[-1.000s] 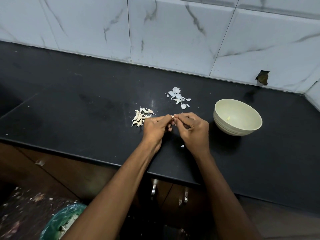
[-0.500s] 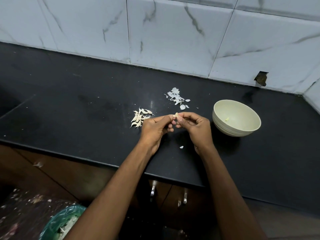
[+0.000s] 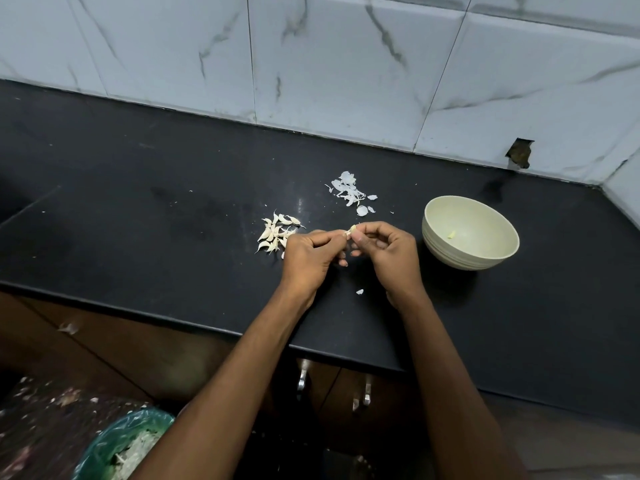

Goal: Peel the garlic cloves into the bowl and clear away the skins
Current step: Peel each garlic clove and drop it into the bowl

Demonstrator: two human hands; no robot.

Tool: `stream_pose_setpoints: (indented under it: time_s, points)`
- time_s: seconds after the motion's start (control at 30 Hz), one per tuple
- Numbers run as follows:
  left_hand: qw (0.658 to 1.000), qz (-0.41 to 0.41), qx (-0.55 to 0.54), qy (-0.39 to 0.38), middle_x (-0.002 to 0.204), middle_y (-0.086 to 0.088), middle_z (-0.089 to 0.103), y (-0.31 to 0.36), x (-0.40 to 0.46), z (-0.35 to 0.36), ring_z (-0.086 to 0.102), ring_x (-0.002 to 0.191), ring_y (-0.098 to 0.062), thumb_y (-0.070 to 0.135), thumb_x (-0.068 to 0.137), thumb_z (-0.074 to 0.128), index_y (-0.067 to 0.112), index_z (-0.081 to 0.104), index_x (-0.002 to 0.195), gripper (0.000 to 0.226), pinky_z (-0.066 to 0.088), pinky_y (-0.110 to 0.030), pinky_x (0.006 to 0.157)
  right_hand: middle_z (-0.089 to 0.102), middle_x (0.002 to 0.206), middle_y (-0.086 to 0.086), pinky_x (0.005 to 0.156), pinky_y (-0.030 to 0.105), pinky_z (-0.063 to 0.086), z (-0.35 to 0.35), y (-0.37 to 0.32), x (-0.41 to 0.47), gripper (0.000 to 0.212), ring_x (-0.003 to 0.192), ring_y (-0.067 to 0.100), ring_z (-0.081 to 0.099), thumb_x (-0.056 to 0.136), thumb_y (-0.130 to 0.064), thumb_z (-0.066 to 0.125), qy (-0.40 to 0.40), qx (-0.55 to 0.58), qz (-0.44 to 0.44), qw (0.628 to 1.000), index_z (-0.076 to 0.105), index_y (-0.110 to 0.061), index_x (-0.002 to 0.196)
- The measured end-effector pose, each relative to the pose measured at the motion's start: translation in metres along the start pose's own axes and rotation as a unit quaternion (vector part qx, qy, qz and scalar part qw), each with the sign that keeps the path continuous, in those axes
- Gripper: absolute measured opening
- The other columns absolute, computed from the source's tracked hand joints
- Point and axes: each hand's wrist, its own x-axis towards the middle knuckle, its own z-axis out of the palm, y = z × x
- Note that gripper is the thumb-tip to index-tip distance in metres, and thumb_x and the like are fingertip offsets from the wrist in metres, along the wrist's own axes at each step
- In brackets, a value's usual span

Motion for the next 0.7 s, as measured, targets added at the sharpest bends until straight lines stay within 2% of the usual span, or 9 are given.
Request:
stream_pose_setpoints:
  time_s: [0.1,0.27,0.33,0.47,0.57,0.63,0.7]
  points:
    - [1.0,0.002,0.009,-0.009,0.08,-0.007,0.069,0.001,-0.001,0.001,0.057,0.06,-0.014,-0.005,0.092,0.068,0.005,0.081,0.086,0.018,0.053,-0.025,0.058,0.075,0.081,0.008,0.071,0.023,0.059,-0.001,-0.002,0.002,0.007,0.073,0.012,0.07,0.097,-0.003,0.069,0.01,0.058,0.031,0.998,0.072,0.002,0.101]
    - [1.0,0.001,0.02,-0.001,0.081,-0.006,0.068,0.0,-0.001,0.001,0.057,0.058,-0.013,-0.006,0.091,0.071,0.0,0.081,0.086,0.012,0.054,-0.025,0.057,0.074,0.083,0.006,0.076,0.025,0.06,-0.005,-0.007,0.003,0.011,0.078,0.011,0.069,0.097,-0.003,0.065,0.041,0.205,0.102,0.972,0.073,-0.001,0.104]
    - [1.0,0.008,0.03,0.005,0.082,-0.009,0.069,-0.001,-0.001,0.001,0.057,0.058,-0.013,-0.004,0.091,0.071,0.0,0.081,0.087,0.011,0.054,-0.025,0.057,0.074,0.085,0.006,0.076,0.025,0.059,-0.006,-0.008,0.003,0.011,0.079,0.011,0.068,0.097,-0.006,0.066,0.043,0.229,0.113,0.966,0.074,-0.002,0.103]
    - [0.999,0.013,0.038,0.031,0.085,-0.009,0.073,-0.003,0.008,0.0,0.061,0.057,-0.011,-0.001,0.091,0.074,0.0,0.081,0.096,0.009,0.055,-0.027,0.06,0.074,0.086,0.006,0.074,0.024,0.06,-0.005,-0.007,0.003,0.012,0.077,0.009,0.068,0.098,-0.004,0.064,0.053,0.231,0.117,0.964,0.073,-0.001,0.105]
    - [0.996,0.008,0.052,0.073,0.091,-0.009,0.078,-0.006,0.02,0.003,0.064,0.056,-0.012,0.005,0.087,0.08,0.007,0.08,0.101,0.014,0.056,-0.032,0.066,0.074,0.086,0.007,0.073,0.023,0.059,-0.005,-0.004,0.003,0.014,0.077,0.009,0.068,0.1,-0.004,0.063,0.051,0.202,0.11,0.972,0.073,0.001,0.109]
    - [0.993,0.014,0.081,0.079,0.086,-0.007,0.078,-0.007,0.024,0.006,0.065,0.059,-0.014,0.014,0.089,0.081,0.018,0.079,0.099,0.011,0.058,-0.034,0.068,0.074,0.086,0.007,0.074,0.024,0.059,-0.003,-0.001,0.003,0.015,0.077,0.009,0.068,0.1,-0.005,0.063,0.049,0.179,0.102,0.977,0.072,0.002,0.11]
    - [0.991,0.025,0.108,0.07,0.078,-0.007,0.076,-0.007,0.025,0.009,0.065,0.059,-0.016,0.024,0.094,0.077,0.025,0.079,0.088,0.007,0.06,-0.038,0.068,0.074,0.085,0.008,0.074,0.024,0.059,-0.002,0.0,0.003,0.013,0.077,0.01,0.068,0.1,-0.006,0.064,0.043,0.15,0.089,0.984,0.074,-0.001,0.106]
